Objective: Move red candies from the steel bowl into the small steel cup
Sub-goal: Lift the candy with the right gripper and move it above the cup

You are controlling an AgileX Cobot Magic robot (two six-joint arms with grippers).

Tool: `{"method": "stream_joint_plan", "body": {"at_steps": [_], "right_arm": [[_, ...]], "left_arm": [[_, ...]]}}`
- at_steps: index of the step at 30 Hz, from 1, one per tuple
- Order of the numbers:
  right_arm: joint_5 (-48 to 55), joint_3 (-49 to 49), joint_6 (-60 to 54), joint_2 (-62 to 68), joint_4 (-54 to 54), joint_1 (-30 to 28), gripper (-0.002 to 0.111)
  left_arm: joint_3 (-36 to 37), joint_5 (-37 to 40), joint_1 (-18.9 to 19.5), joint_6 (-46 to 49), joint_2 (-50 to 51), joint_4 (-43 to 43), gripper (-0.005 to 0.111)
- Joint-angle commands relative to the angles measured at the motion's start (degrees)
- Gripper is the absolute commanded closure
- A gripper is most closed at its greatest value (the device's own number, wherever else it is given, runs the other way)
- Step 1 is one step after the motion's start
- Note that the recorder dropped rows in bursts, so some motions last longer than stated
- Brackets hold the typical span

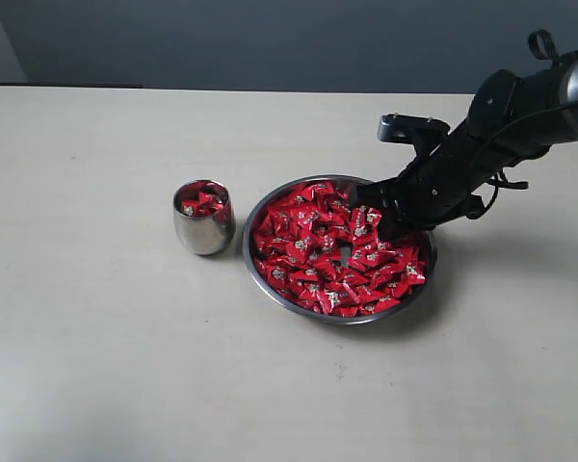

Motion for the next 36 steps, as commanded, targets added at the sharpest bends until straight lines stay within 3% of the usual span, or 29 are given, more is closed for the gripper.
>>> {"method": "stream_joint_plan", "body": {"at_steps": [1,13,17,22,30,36], "right_arm": [[0.6,-0.7,-1.1,0.3,-0.3,-0.3,0.109],[8.6,-8.7,0.1,-5.7,-4.3,-0.3,0.109],[12.2,-13.4,-3.8,-7.1,0.1,0.2,0.109],[11.8,-20.8,-5.2,-4.4,1.4,6.8,0.109],[19.5,-43.1,-5.1,10.8,2.6,17.5,0.109],[21.9,-45.9,-3.4,14.2,-1.5,19.3,0.109]], "left_arm": [[0.3,-0.6,-0.3,-0.1,-0.3,-0.3,0.106],[0.3,-0.6,-0.3,-0.1,-0.3,-0.3,0.106],[0.3,-0.6,-0.3,-0.1,-0.3,-0.3,0.106],[0.3,-0.6,-0.3,-0.1,-0.3,-0.3,0.106],[0.3,-0.6,-0.3,-0.1,-0.3,-0.3,0.106],[0.3,-0.6,-0.3,-0.1,-0.3,-0.3,0.106]]}}
